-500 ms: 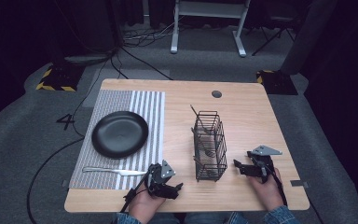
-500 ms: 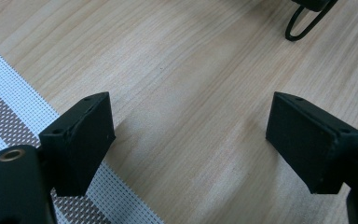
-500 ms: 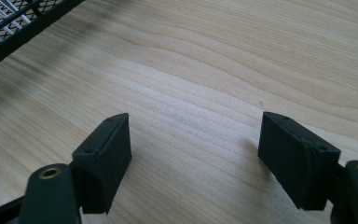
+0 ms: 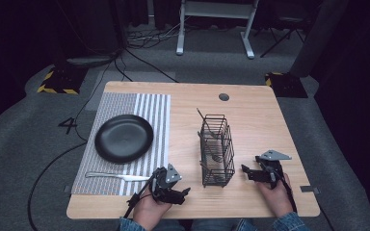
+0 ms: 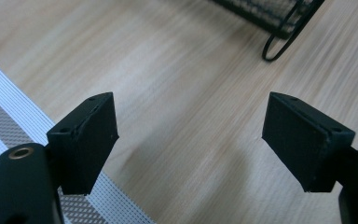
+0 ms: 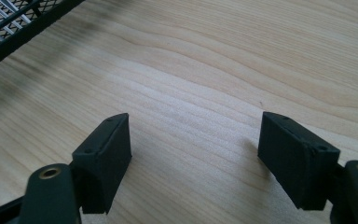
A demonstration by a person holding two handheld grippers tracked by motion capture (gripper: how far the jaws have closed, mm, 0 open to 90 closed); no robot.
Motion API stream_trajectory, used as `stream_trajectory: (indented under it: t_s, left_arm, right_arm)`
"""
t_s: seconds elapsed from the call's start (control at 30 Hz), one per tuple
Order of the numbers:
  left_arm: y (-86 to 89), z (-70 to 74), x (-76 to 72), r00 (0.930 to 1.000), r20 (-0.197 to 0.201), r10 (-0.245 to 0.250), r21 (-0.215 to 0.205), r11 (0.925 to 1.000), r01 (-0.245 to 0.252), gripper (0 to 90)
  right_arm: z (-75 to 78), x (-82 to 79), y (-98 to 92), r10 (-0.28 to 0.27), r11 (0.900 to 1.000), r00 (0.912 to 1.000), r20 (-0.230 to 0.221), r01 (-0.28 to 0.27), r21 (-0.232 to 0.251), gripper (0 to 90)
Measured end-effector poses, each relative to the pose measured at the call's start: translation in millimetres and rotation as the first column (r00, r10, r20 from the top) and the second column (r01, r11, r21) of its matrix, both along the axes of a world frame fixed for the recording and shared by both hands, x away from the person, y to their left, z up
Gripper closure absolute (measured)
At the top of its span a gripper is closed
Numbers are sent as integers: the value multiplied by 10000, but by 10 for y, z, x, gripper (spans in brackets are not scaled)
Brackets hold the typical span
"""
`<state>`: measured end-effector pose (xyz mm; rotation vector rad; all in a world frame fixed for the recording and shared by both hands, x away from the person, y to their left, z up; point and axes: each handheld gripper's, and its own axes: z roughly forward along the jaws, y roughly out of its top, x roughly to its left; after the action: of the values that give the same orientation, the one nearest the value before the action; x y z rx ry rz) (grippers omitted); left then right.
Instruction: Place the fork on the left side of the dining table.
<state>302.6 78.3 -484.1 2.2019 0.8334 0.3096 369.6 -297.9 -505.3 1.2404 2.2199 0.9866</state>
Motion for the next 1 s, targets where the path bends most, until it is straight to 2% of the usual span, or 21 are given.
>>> stream_trajectory:
  t_s: [0.17,0.27,0.43,0.5,0.63,0.83,1.0]
  left_arm:
    - [127,170,28,9991,230,346,-436,9985,-336,189]
    - [164,242,55,9985,321,440,-519,9978,-423,190]
    - [206,322,104,9982,275,530,-827,9953,-506,191]
    - [242,381,180,9983,144,570,-1040,9930,-552,192]
    - [248,470,254,9984,190,532,-1174,9918,-506,193]
    - [149,668,365,9971,706,277,-408,9989,-248,195]
    - [119,794,499,9974,716,111,-495,9987,-75,205]
  right_arm:
    - [0,0,1,1,10000,10000,2,-1,-2,257]
    - [0,0,1,-3,10000,10000,4,3,-4,257]
    - [-2,4,1,-115,9999,9999,3,115,-43,229]
    - [-2,6,0,-150,9999,9999,-6,150,-56,223]
    - [-3,5,1,-162,9999,9999,-6,162,-59,223]
    - [-2,0,4,-194,9998,9998,-15,194,-51,225]
    - [-2,-2,5,-205,9998,9998,-12,205,-51,227]
